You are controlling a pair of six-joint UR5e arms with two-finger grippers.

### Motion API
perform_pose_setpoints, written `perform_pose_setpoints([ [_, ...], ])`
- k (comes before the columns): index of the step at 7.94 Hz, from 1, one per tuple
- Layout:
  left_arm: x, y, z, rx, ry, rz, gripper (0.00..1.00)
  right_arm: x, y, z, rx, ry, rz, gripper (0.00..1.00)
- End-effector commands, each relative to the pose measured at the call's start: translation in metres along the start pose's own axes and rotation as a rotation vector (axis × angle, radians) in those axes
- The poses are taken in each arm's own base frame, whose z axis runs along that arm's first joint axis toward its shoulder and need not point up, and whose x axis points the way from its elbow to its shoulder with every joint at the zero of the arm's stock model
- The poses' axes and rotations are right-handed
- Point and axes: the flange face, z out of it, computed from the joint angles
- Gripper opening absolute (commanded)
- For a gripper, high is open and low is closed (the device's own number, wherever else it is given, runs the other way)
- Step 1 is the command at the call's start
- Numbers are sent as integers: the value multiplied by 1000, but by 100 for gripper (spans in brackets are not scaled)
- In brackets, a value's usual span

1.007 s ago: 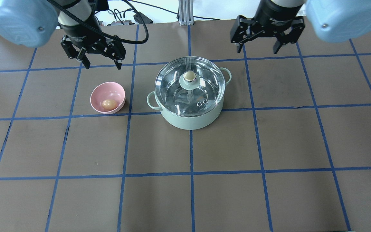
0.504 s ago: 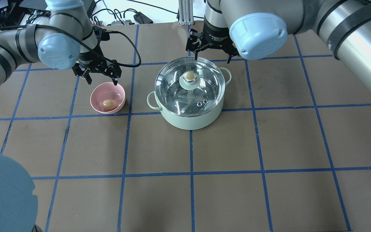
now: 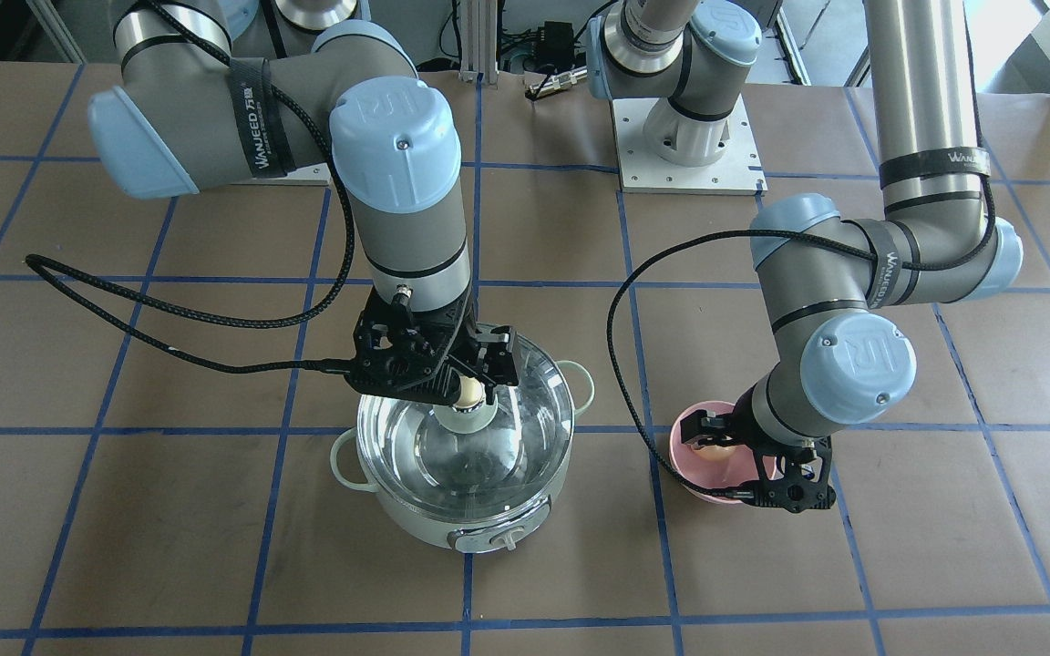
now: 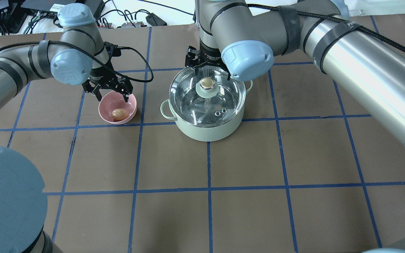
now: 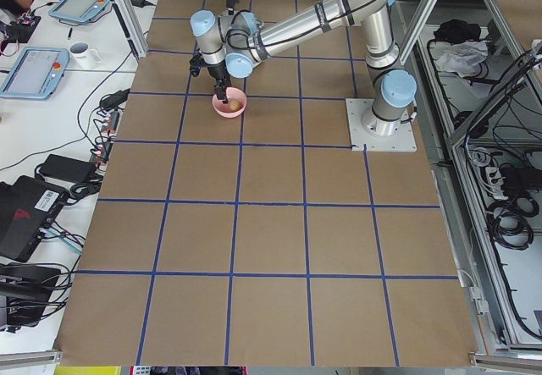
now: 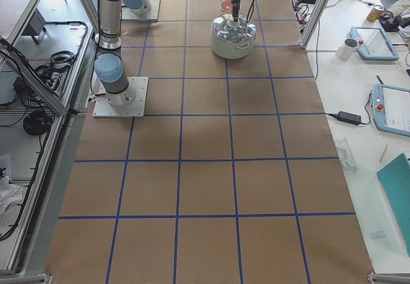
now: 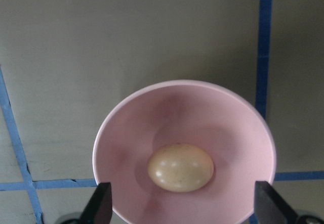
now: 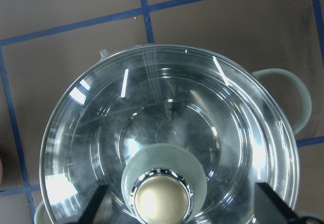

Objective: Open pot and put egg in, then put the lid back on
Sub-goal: 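Grasp the egg with the left gripper while the right grasps the lid knob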

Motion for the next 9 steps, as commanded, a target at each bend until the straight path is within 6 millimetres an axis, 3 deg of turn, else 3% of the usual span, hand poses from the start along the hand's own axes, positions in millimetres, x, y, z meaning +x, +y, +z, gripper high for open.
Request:
perform_pose_setpoints([
  [1, 3, -2, 24, -23, 24, 1, 100, 0, 11, 29, -39, 20, 10, 100],
  [4, 3, -6, 37, -44, 21, 4, 100, -2, 13, 36, -42, 12, -5, 97],
  [9, 4, -10, 55, -75, 20, 7, 97, -3, 11, 33, -26, -4, -10, 62],
])
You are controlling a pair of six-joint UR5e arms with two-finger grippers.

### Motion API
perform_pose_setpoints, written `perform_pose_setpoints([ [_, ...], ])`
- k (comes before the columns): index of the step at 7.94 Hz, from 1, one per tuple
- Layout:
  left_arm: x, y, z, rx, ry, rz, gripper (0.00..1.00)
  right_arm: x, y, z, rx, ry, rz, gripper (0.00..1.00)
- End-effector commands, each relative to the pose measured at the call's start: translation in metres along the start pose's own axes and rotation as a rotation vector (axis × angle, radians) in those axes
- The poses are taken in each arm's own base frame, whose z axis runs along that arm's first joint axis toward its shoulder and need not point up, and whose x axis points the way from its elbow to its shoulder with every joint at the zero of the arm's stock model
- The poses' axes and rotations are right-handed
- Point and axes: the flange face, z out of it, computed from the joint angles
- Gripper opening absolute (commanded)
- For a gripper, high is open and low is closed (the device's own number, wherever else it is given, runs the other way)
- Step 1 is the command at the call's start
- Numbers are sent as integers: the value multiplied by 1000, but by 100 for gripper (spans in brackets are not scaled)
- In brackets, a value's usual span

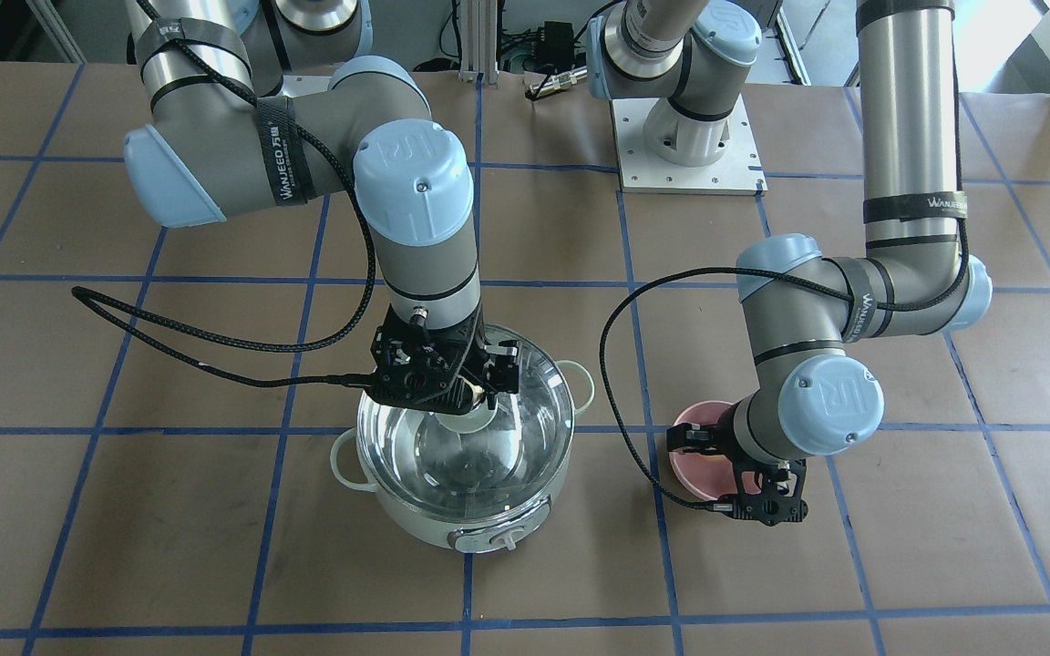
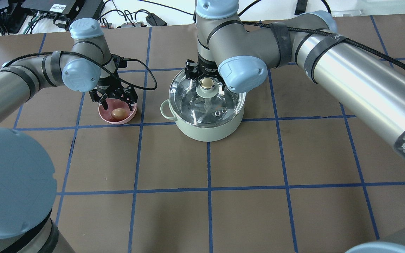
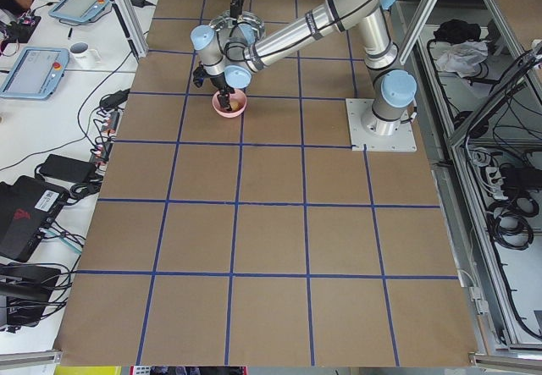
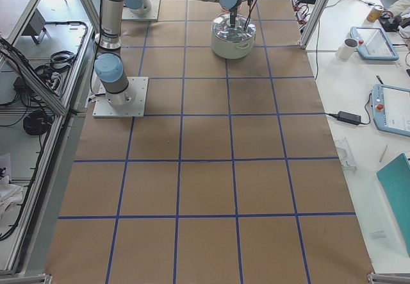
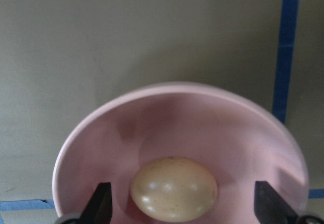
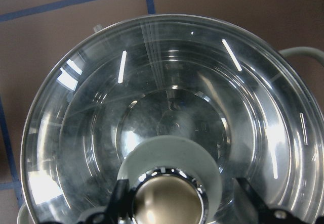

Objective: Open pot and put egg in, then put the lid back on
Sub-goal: 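Grasp the egg with the left gripper while the right grasps the lid knob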

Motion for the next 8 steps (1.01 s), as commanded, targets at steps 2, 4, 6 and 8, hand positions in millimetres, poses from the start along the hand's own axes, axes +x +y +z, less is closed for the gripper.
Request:
perform_pose_setpoints([
  [2, 0, -1, 5, -9, 0, 0, 90, -2, 0, -4, -1, -18, 5, 46],
  [4, 1, -1, 8, -15, 2, 0, 85, -2, 1, -5, -10, -21, 6, 24],
  [6, 0, -1, 8, -15, 1, 0, 82, -5, 3, -18, -15, -63, 28, 0],
  [8, 1, -1, 9, -16, 3, 0, 78, 9, -2, -45, -15, -64, 28, 0],
])
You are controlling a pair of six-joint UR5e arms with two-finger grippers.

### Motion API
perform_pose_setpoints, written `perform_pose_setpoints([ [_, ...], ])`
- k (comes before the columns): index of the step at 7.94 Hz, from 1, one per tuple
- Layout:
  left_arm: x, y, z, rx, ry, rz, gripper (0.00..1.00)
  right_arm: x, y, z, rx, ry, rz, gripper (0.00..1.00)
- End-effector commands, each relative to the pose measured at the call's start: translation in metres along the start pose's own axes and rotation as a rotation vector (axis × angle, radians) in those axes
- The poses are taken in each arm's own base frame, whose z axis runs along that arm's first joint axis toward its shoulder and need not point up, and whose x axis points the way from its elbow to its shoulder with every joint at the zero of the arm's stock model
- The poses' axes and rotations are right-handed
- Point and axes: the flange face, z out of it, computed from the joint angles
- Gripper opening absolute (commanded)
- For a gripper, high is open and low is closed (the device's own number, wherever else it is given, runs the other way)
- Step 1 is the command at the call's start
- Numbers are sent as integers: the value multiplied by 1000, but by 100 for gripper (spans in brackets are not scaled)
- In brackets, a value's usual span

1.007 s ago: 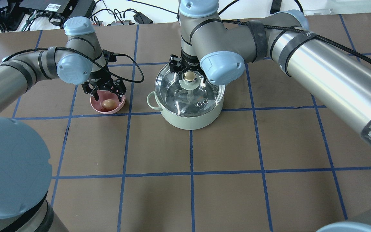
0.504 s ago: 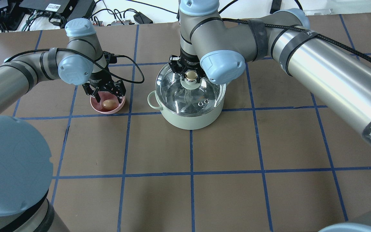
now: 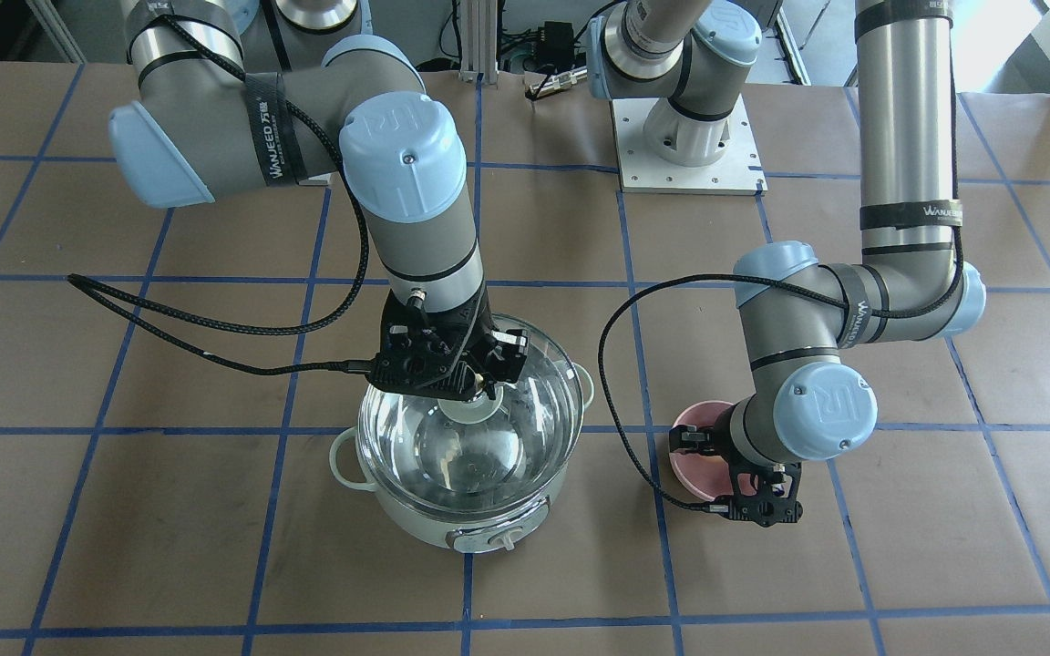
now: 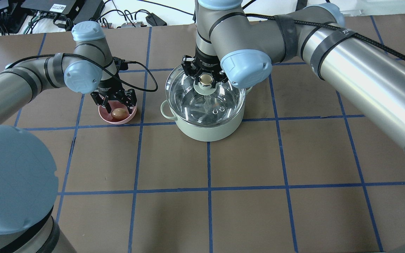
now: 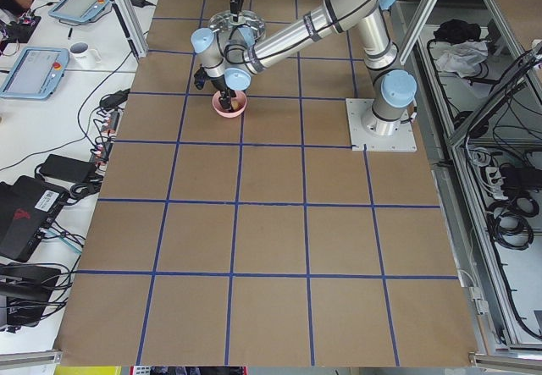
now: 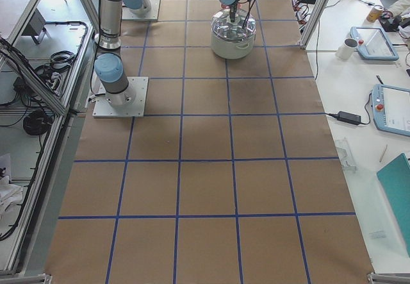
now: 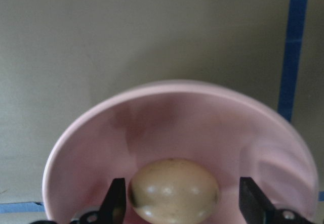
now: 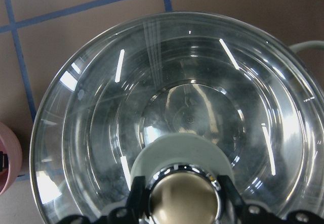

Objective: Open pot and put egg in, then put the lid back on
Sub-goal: 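Lift the lid aside with the right gripper while the left carries the egg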

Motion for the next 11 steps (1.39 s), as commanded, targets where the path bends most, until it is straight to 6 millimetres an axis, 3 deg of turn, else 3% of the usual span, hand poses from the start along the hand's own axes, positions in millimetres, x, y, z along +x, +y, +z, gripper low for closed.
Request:
perform_pose_setpoints([
  [1, 0, 0, 3, -5, 4, 0, 78, 28, -9, -46, -11, 13, -65, 0],
  [2, 1, -1, 3, -4, 10, -1, 78, 68, -21, -75, -24, 27, -90, 0],
  [4, 1, -1, 4, -6, 10, -1, 57, 159, -42, -124, -53, 44, -152, 0],
  [5, 1, -1, 4, -5, 11, -1, 37, 205, -46, -146, -70, 64, -207, 0],
  [6, 1, -1, 4, -5, 11, -1, 34, 251, -53, -160, -77, 128, -232, 0],
  [7, 1, 1, -5, 10, 9, -1, 34, 280, -57, -170, -77, 139, -245, 0],
  [8, 0, 7, -34, 49, 3, -15, 34, 292, -57, -174, -86, 140, -231, 0],
  [11, 17, 56, -115, 110, 54, -103, 34, 297, -52, -176, -101, 187, -251, 0],
])
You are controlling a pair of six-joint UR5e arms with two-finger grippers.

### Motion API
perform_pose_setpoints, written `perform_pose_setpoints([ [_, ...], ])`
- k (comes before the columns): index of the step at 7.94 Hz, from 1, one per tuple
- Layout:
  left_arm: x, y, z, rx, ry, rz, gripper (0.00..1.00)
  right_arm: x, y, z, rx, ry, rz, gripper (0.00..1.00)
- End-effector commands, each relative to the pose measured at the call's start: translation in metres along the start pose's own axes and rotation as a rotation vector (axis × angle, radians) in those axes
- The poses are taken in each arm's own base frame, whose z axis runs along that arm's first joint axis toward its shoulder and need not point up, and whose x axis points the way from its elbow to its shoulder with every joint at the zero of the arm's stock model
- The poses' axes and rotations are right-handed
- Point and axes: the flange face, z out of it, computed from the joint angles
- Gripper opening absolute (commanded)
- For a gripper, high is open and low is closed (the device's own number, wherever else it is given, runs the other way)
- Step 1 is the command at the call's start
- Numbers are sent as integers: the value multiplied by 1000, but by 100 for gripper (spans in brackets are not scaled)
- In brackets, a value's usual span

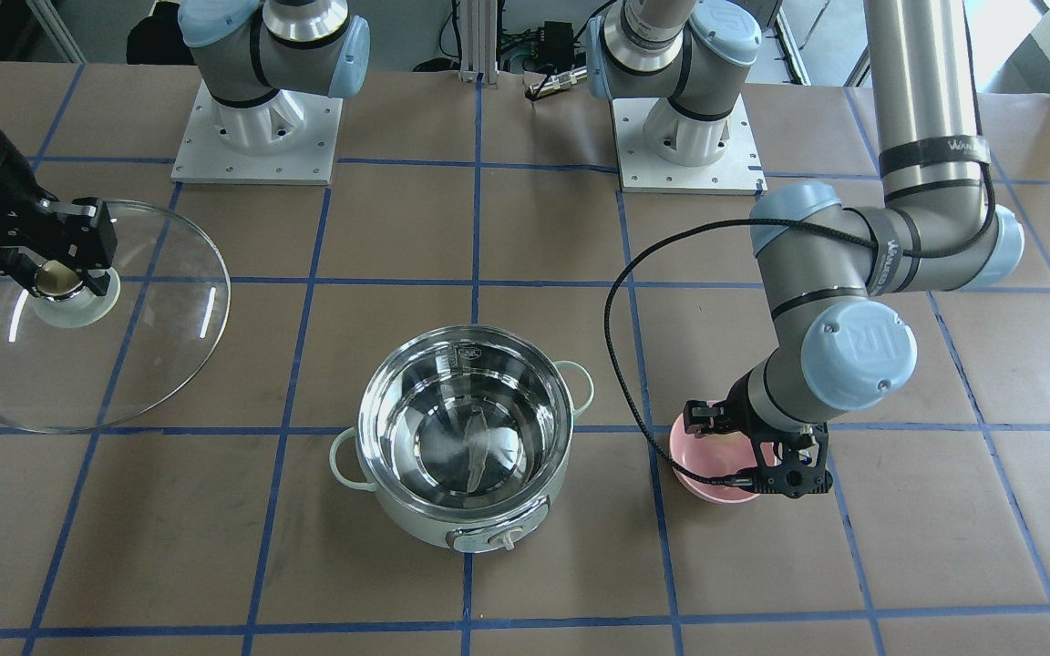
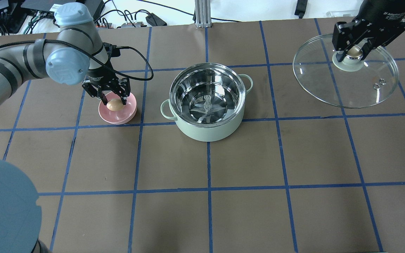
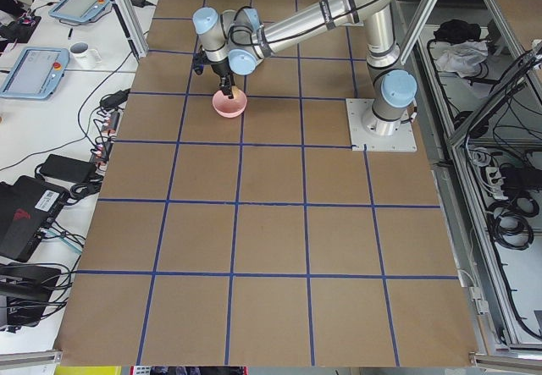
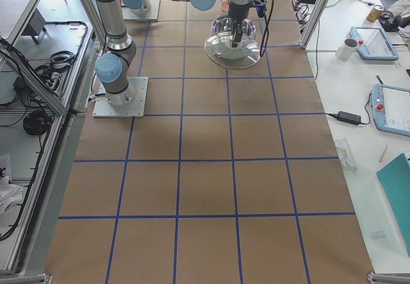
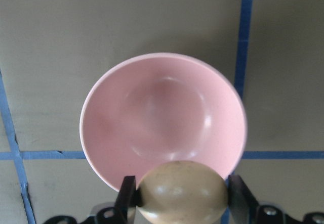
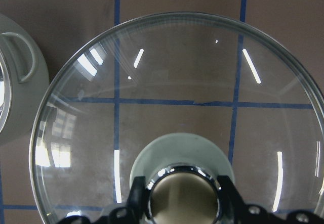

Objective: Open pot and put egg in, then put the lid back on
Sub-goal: 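Lift the lid aside with the right gripper while the left carries the egg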

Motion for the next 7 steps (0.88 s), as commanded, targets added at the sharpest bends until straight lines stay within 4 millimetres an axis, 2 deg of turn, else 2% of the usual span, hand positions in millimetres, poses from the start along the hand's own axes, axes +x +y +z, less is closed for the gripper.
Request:
perform_pose_setpoints([
  [1, 34, 38, -69, 83, 40, -51, 34, 5, 5, -3, -7, 30, -17, 0],
  [3, 131, 63, -99, 175, 67, -75, 35, 6, 5, -3, -10, 36, -19, 0],
  [4, 175, 73, -101, 214, 93, -68, 35, 7, 5, -2, -13, 35, -19, 0],
  [5, 208, 81, -92, 217, 97, -74, 35, 7, 5, 0, -19, 33, -25, 0],
  [6, 240, 72, -77, 273, 125, -86, 36, 7, 5, 0, -18, 35, -33, 0],
  [7, 273, 67, -49, 277, 119, -62, 36, 8, 5, 0, -19, 35, -36, 0],
])
